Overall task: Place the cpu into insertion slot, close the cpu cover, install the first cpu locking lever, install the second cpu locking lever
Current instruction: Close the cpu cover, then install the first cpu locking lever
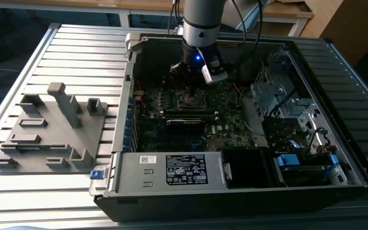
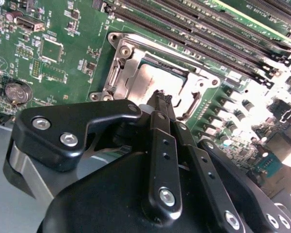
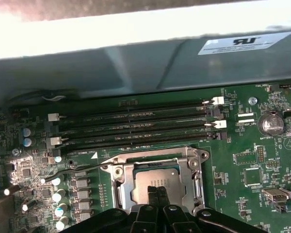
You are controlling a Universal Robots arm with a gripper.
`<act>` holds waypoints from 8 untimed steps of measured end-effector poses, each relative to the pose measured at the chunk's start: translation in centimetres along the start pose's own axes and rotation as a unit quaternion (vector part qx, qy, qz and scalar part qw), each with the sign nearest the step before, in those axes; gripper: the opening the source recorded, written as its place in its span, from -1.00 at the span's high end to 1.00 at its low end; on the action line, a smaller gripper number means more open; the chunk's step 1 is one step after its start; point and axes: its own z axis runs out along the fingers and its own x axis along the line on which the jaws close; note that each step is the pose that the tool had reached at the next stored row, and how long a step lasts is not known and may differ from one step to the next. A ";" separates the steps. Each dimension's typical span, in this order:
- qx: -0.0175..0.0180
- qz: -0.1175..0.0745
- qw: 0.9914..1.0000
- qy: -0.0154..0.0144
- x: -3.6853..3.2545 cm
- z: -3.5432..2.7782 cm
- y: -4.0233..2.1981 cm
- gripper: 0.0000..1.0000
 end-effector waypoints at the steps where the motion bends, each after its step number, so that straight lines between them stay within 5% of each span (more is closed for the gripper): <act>1: 0.000 0.000 1.000 0.000 0.00 0.00 0.00 0.80; 8: 0.000 0.001 1.000 0.000 -0.01 0.01 0.00 0.80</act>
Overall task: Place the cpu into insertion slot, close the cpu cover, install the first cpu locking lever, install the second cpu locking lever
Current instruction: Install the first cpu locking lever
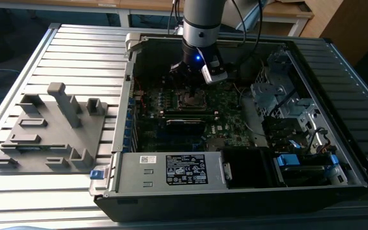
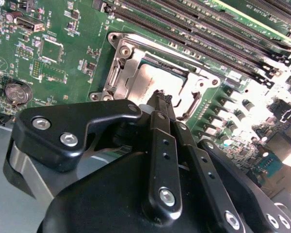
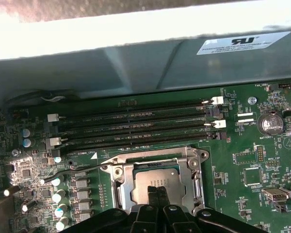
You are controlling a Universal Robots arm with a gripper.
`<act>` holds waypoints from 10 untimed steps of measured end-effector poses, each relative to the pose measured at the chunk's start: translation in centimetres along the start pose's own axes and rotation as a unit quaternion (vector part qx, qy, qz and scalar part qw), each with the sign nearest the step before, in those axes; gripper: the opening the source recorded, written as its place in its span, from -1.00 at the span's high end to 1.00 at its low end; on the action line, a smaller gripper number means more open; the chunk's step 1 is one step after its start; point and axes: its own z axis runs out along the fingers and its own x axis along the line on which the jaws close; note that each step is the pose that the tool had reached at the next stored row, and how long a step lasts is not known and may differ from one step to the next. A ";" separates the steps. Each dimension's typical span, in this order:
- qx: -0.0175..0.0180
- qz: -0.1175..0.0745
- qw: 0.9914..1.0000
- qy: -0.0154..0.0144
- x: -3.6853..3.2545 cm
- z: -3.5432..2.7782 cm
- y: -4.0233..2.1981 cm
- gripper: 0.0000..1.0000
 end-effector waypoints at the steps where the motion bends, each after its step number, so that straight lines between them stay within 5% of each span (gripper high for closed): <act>1: 0.000 0.000 1.000 0.000 0.00 0.00 0.00 0.80; 10: 0.000 0.000 1.000 0.000 -0.01 -0.61 0.00 0.80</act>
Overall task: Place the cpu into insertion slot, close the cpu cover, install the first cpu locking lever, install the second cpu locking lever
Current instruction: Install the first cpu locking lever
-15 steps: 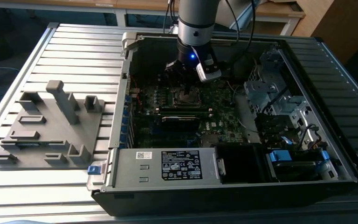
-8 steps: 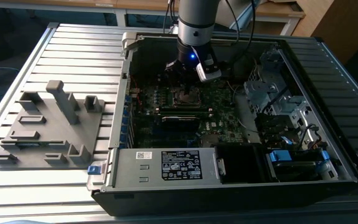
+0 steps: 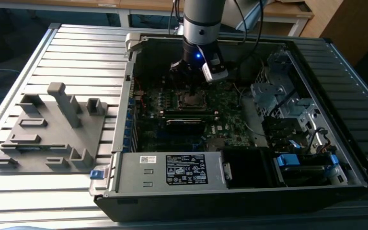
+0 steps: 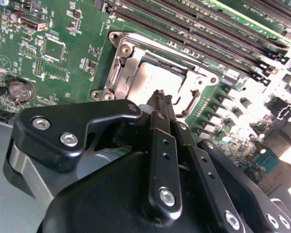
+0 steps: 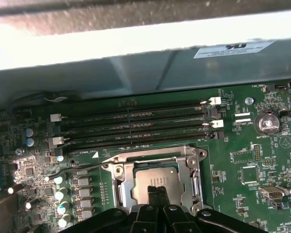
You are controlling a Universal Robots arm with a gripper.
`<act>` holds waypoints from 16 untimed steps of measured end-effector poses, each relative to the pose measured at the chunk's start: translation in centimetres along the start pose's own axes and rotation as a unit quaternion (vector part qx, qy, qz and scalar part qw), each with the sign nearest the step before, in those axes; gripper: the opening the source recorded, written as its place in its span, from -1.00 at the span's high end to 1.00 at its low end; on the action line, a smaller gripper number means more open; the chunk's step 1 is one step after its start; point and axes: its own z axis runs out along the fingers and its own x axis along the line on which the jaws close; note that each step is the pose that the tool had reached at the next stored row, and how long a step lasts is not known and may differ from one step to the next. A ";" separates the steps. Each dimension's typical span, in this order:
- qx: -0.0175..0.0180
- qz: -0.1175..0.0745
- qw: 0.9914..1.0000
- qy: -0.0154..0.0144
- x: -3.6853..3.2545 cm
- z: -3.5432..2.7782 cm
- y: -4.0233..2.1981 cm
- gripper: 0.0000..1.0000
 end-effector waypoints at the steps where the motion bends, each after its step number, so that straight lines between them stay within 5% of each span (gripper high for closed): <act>1: 0.000 0.000 1.000 0.000 0.00 -0.04 0.00 0.80; 16: 0.000 0.000 1.000 0.000 -0.01 -0.29 0.00 0.80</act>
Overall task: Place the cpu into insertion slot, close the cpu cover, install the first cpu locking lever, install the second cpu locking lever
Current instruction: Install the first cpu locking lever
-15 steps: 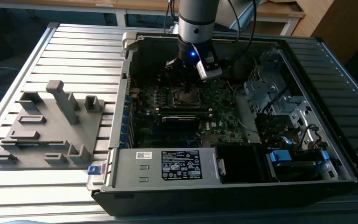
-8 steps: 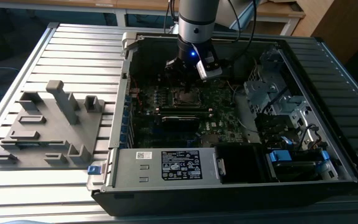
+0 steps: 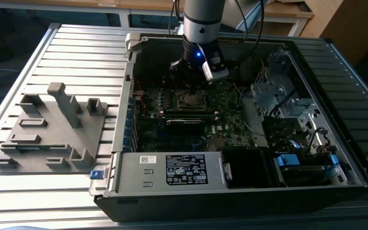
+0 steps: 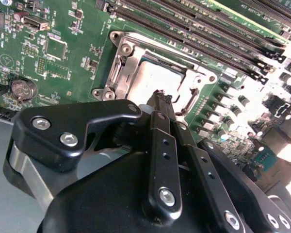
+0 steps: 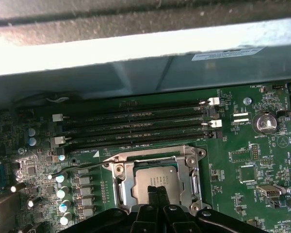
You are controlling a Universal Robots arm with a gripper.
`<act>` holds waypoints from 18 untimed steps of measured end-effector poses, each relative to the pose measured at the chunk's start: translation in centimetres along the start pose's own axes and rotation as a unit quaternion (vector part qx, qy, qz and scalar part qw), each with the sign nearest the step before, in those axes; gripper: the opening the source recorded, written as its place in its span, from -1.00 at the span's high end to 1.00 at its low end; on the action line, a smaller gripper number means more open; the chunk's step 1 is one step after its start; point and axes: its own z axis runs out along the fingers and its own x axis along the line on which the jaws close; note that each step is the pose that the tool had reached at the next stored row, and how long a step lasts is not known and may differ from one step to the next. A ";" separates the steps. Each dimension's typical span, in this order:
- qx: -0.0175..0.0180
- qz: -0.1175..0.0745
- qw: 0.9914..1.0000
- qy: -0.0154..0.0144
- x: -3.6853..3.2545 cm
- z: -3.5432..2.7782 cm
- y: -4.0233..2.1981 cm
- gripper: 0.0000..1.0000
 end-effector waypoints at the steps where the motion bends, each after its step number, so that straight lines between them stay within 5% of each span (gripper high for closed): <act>1: 0.000 0.000 1.000 0.000 0.00 0.00 0.00 0.80; 18: 0.000 0.000 1.000 0.000 0.15 -0.19 -0.02 0.80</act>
